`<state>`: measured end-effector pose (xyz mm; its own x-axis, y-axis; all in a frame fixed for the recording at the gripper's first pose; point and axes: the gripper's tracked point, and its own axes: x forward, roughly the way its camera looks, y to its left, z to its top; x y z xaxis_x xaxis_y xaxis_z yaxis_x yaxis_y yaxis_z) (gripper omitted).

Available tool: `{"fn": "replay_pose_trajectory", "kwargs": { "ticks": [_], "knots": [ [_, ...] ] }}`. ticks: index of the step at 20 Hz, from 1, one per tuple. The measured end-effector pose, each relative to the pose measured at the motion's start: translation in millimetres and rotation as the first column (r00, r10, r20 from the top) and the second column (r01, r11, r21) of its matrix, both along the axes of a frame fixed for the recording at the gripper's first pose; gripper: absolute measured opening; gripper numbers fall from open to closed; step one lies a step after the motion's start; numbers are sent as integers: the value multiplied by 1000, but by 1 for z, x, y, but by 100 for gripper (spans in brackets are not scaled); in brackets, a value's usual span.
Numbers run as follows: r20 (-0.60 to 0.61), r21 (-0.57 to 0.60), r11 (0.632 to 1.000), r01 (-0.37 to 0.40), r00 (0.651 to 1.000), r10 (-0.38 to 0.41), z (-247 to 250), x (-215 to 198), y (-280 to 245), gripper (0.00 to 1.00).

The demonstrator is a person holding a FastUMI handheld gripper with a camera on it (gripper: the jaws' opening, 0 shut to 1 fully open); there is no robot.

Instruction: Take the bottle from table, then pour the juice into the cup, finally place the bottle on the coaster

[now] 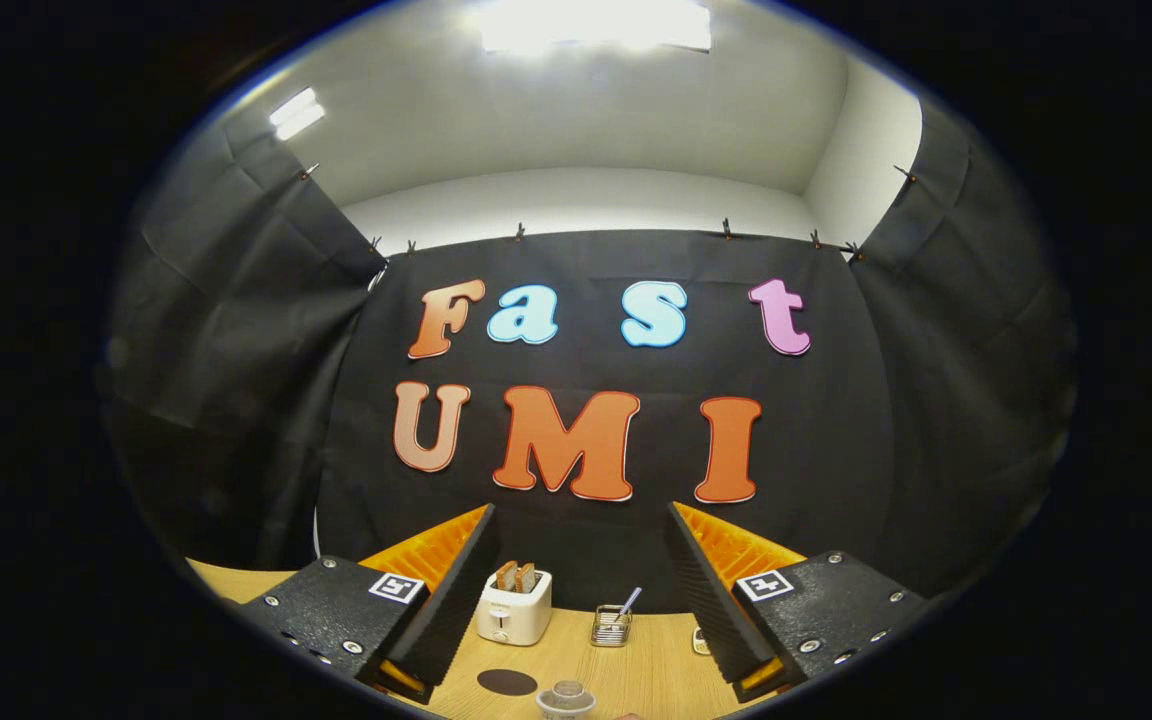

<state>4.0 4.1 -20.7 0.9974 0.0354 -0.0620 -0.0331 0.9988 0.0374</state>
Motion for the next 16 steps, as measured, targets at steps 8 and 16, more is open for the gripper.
{"fn": "replay_pose_trajectory", "kwargs": {
  "ticks": [8, 16],
  "knots": [
    [-33, 9, 1000, 7, 999, -6, -39, -5, 4, 98],
    [-147, 37, 998, -58, 987, 63, -122, -24, 23, 98]
  ]
}}
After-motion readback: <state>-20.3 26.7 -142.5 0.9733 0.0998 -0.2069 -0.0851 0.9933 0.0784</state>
